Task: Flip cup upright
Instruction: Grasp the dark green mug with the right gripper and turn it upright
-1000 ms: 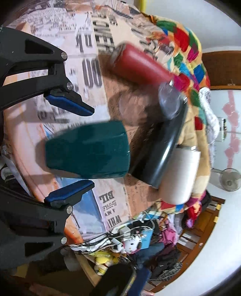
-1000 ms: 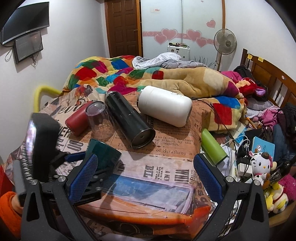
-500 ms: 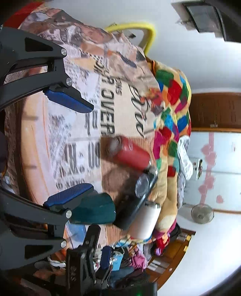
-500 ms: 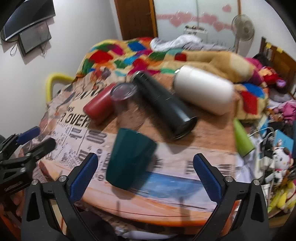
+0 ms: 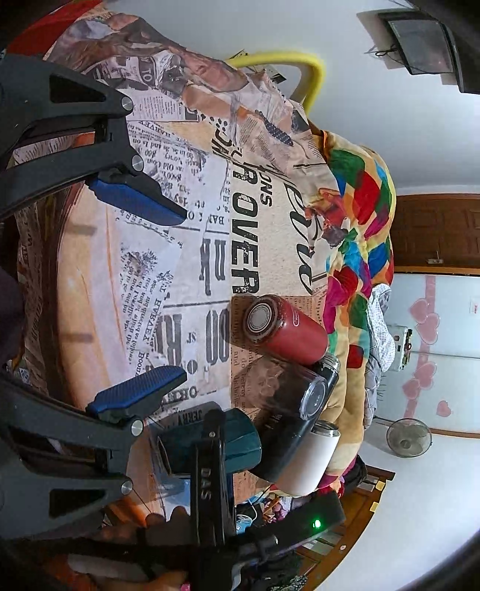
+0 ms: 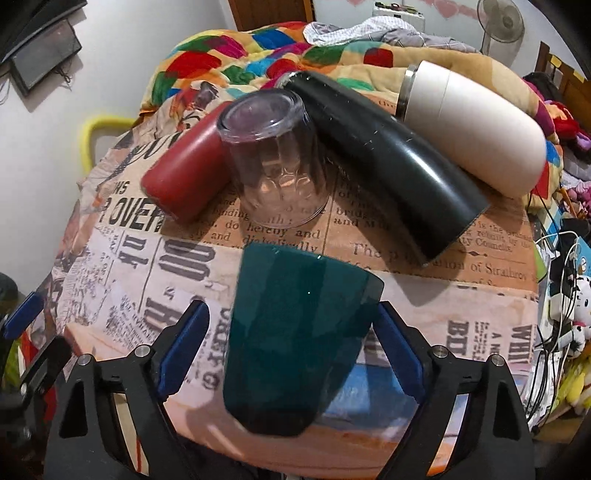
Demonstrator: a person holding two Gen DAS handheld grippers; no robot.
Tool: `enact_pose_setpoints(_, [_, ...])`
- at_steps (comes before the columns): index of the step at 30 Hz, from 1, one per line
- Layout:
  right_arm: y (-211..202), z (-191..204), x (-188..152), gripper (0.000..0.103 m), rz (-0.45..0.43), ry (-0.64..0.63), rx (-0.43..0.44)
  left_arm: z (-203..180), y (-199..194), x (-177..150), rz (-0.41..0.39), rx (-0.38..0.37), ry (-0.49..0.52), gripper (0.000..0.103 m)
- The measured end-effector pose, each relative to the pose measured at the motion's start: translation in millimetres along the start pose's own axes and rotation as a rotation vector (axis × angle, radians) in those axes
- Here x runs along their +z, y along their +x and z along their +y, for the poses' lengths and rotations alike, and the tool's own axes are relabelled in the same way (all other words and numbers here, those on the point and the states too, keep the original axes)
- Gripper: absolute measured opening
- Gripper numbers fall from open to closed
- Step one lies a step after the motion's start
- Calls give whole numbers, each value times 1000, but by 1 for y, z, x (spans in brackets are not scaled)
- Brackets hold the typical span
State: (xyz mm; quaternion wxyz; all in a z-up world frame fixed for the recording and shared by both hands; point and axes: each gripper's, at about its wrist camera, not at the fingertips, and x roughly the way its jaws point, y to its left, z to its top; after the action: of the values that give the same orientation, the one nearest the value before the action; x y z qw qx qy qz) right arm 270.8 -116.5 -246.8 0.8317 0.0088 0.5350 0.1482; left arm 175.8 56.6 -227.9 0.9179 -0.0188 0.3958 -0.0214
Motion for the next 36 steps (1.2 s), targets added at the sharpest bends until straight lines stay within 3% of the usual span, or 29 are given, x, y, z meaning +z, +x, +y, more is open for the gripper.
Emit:
enact_pose_setpoints(3, [5, -3, 1, 76, 21, 2, 0, -1, 0, 0, 2, -2, 0, 77])
enact_pose_setpoints(5, [3, -4, 1, 75, 23, 6, 15, -3, 0, 0, 1, 1, 7, 77])
enact_pose_setpoints(19, [-47, 3, -10, 73, -77, -75, 72, -16, -12, 8, -27, 4, 28, 77])
enact_pose_setpoints(22, [-56, 9, -4, 73, -120, -103, 47, -16, -13, 11, -34, 5, 28, 77])
enact_pose_setpoints(29, [-56, 17, 8, 73, -149, -135, 45, -15, -12, 16, -36, 3, 22, 77])
enact_pose_setpoints(36, [-41, 19, 3, 73, -123, -158, 22, -14, -5, 16, -16, 4, 26, 77])
